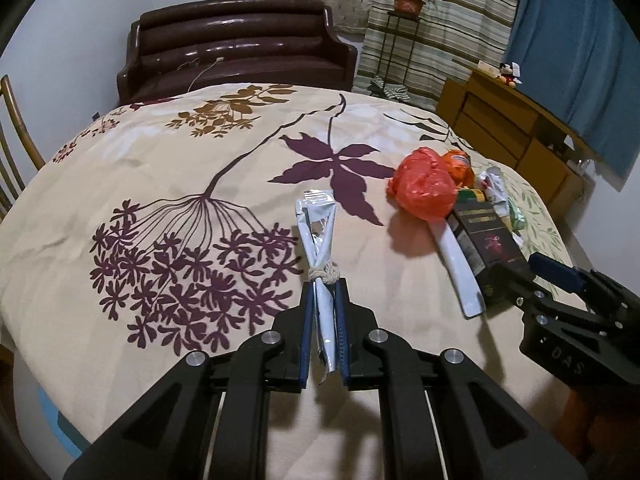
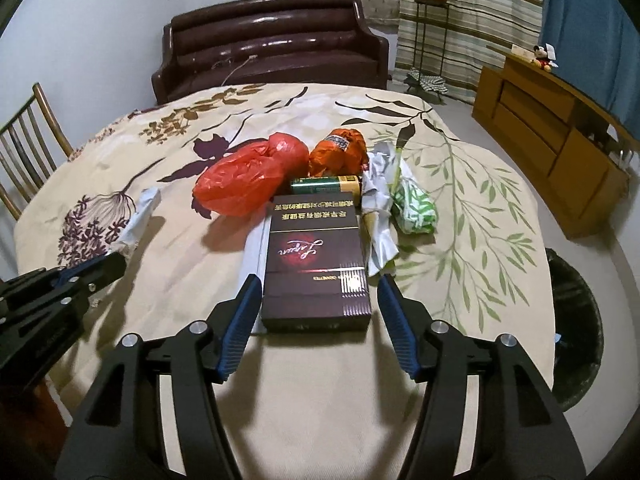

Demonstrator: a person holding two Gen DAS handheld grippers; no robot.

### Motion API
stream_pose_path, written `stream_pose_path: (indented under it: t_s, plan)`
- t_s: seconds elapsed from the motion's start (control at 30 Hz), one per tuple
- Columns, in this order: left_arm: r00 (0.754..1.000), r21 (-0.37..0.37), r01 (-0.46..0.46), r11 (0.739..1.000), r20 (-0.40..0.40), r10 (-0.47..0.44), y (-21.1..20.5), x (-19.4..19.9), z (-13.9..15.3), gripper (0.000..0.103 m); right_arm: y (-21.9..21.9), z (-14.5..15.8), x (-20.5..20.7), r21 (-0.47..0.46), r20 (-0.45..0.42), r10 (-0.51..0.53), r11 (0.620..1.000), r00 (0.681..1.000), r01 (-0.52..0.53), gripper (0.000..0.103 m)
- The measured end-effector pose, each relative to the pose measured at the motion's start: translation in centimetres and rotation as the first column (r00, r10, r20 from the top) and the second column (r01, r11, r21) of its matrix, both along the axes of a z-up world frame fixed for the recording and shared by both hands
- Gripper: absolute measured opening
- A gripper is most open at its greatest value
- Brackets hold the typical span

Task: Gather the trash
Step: 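Grasp the white string-tied bundle with the left gripper while the right gripper grasps the dark cigarette box, then carry the white bundle and cigarette box over the black trash bin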

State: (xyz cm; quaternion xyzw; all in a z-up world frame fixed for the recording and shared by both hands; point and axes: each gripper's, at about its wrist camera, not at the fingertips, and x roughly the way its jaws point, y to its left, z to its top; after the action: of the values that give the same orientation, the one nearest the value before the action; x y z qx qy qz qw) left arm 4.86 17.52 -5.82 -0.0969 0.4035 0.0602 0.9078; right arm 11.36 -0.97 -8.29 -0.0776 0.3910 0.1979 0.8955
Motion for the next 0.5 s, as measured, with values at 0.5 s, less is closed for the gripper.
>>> stream_pose_path:
  t_s: [0.5]
  plan:
    - [1.000,-0.024,0.012,1.000,-0.007,-0.012,0.19,0.27,-0.72,0.012,0.74,-0.70,0.57,-0.021,-0.022,0.000,1.000,1.000,0.000,0.054]
